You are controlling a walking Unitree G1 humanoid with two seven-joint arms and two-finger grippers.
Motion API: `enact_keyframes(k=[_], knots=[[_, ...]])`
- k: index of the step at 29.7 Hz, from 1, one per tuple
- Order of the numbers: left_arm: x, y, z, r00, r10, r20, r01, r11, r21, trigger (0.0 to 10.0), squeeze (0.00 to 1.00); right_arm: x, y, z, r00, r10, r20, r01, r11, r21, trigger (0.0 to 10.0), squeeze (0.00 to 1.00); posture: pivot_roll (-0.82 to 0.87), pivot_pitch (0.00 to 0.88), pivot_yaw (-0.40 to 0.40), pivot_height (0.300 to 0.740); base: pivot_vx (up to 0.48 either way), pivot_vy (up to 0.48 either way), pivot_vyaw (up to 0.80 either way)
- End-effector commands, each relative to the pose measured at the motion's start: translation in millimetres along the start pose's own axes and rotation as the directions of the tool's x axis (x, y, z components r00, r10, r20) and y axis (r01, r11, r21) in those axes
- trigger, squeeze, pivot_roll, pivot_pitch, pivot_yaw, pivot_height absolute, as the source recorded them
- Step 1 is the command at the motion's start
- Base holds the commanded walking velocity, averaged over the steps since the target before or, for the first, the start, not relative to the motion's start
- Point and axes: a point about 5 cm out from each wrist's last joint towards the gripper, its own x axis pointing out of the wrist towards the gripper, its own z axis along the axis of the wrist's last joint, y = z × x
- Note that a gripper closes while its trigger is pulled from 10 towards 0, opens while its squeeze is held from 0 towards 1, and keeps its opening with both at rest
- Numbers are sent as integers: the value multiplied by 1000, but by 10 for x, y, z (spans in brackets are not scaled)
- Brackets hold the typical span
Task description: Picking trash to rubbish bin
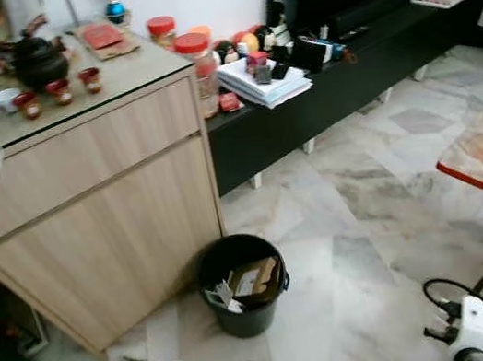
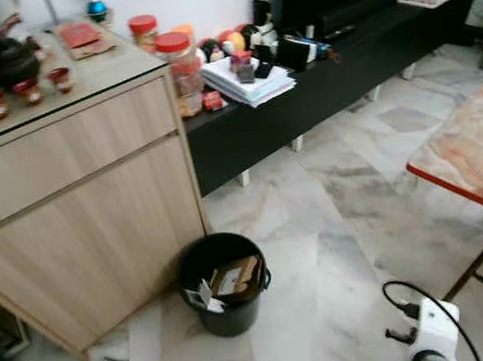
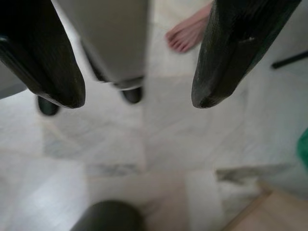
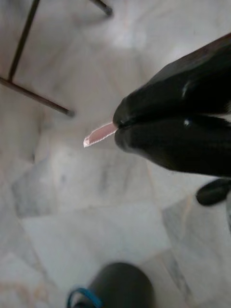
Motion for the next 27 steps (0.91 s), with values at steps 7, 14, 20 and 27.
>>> enact_keyframes(k=[7,14,20,27], knots=[[3,121,2,1000,26,-6,-26,1000,18,10000,0,28,104,127,999,15,44,-17,999,33,10000,0,-124,31,-73,740,294,0,0],[5,129,12,1000,26,-3,-26,999,26,10000,0,32,129,158,998,34,58,-35,999,7,10000,0,-119,25,-69,740,295,0,161],[3,147,5,1000,28,-4,-28,999,34,10000,0,25,140,109,999,24,38,-25,999,27,10000,0,-112,13,-62,740,294,0,454],[3,153,4,1000,24,-4,-24,999,45,10000,0,18,119,74,999,14,29,-15,1000,25,10000,0,-115,7,-54,740,296,0,0]])
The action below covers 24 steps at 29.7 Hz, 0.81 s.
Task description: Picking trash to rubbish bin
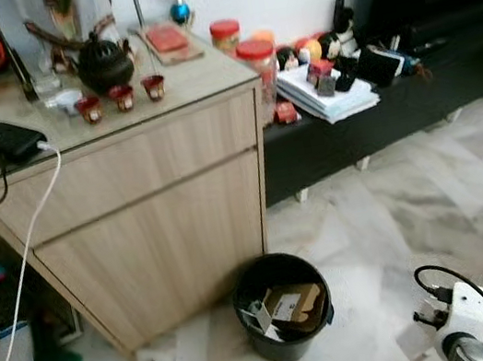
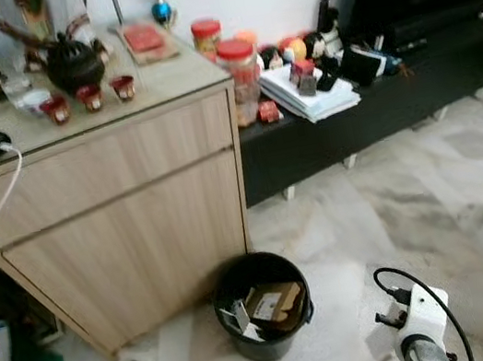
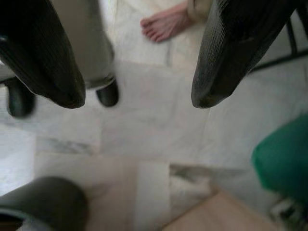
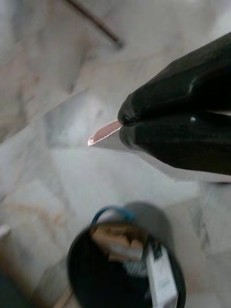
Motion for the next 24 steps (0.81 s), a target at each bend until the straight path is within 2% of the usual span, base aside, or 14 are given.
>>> enact_keyframes(k=[1,8,13,15,18,23,24], knots=[[7,-74,46,1000,-25,8,25,999,24,10000,0,2,-88,23,999,-32,3,32,999,6,10000,0,-116,5,-52,740,300,0,0],[8,-66,51,1000,-26,9,26,999,29,10000,0,-2,-103,10,999,-41,-2,41,999,2,10000,0,-113,4,-52,740,302,0,0],[8,-70,51,1000,-28,8,28,999,31,10000,0,1,-110,18,999,-44,-4,44,998,41,10000,0,-119,20,-51,740,301,0,0],[8,-73,50,1000,-28,8,28,999,31,10000,0,2,-110,29,999,-44,3,44,998,53,10000,0,-119,20,-51,740,307,0,-800],[8,-78,50,1000,-29,7,28,999,30,10000,0,5,-115,38,999,-50,3,50,999,13,10000,0,-119,31,-53,740,304,0,-477],[7,-84,50,1000,-27,6,27,999,24,10000,0,4,-110,36,999,-45,5,45,999,17,10000,0,-113,41,-62,740,303,0,0],[7,-87,48,1000,-27,5,27,999,21,10000,0,5,-99,33,999,-35,0,35,999,-17,10000,0,-112,41,-64,740,300,0,0]])
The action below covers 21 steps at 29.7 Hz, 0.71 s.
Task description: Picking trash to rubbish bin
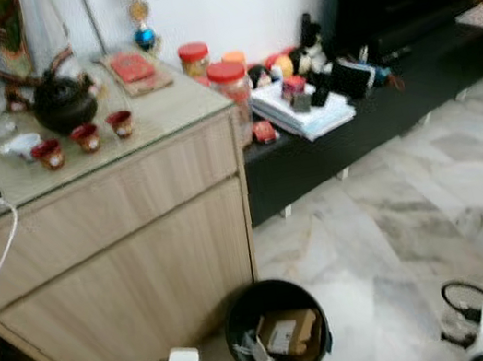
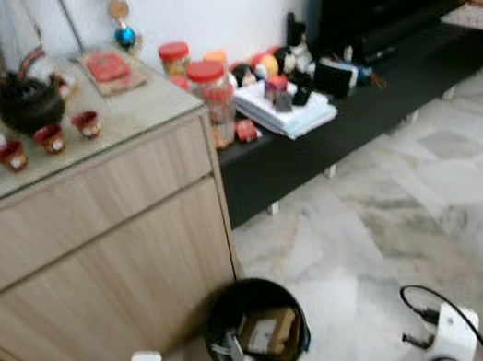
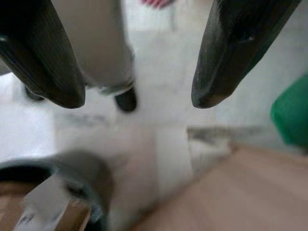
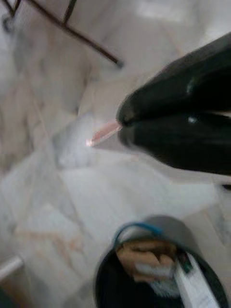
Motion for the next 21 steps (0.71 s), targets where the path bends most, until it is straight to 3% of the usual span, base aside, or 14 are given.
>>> enact_keyframes(k=[1,6,14,21], knots=[[10,-67,56,1000,-13,6,13,1000,-2,10000,0,-3,-75,-10,1000,-16,-12,16,999,-42,10000,0,-112,43,-66,740,300,0,669],[10,-79,58,1000,-14,7,14,1000,-7,10000,0,1,-72,12,1000,-21,-2,21,1000,-11,10000,0,-113,44,-68,740,301,0,674],[8,-90,50,1000,-14,4,15,1000,-11,10000,0,11,-89,55,1000,-27,6,27,999,27,10000,0,-117,50,-73,740,300,0,0],[6,-89,40,1000,-13,2,13,1000,-13,10000,0,19,-88,106,999,-24,28,23,999,27,10000,0,-116,53,-75,740,304,0,-396]])
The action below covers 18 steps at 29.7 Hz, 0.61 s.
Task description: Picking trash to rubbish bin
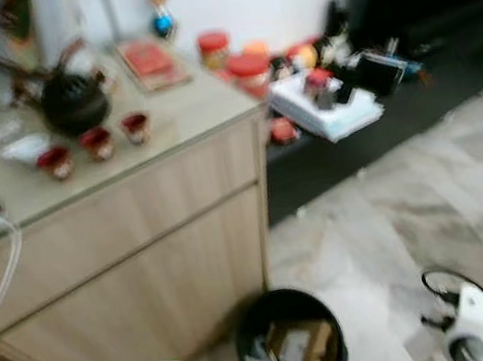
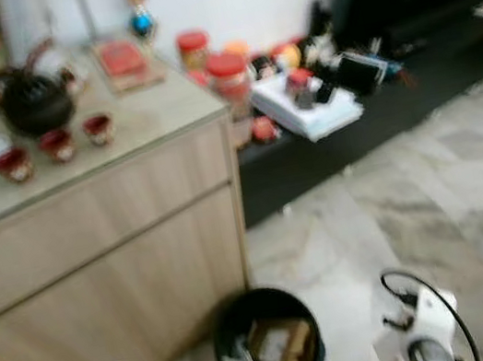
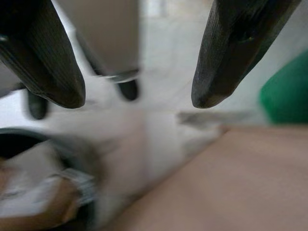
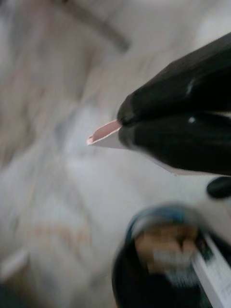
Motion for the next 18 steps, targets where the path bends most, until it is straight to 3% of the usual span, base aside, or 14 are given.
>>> enact_keyframes(k=[1,8,10,14,15,16,17,18], knots=[[-3,44,-29,1000,12,-13,-12,1000,3,10000,0,24,73,117,999,17,38,-17,1000,15,10000,0,-116,53,-75,740,304,0,0],[-3,46,-31,1000,13,-13,-13,1000,1,10000,0,36,121,182,998,33,59,-34,999,11,10000,0,-115,53,-75,740,307,0,0],[-4,51,-25,1000,19,-5,-19,1000,3,10000,0,60,335,311,987,149,58,-144,986,-79,10000,0,-116,55,-74,740,0,0,0],[-3,53,-19,1000,20,0,-20,1000,0,10000,0,59,550,370,964,267,19,-260,951,-166,10000,0,-120,58,-73,740,0,0,0],[0,54,3,1000,21,9,-21,1000,-4,10000,0,49,704,419,943,332,0,-323,917,-234,10000,0,-120,58,-73,740,0,0,0],[4,55,36,999,23,23,-23,1000,-12,10000,0,36,831,484,927,376,14,-360,897,-256,10000,0,-120,58,-73,740,0,0,0],[4,55,36,999,23,23,-23,1000,-12,10000,0,36,831,484,927,376,14,-360,897,-256,10000,0,-120,58,-73,740,0,0,0],[10,58,86,999,27,43,-27,1000,-14,10000,0,7,1018,534,901,433,7,-415,867,-276,10000,0,-117,58,-82,740,0,0,0]])
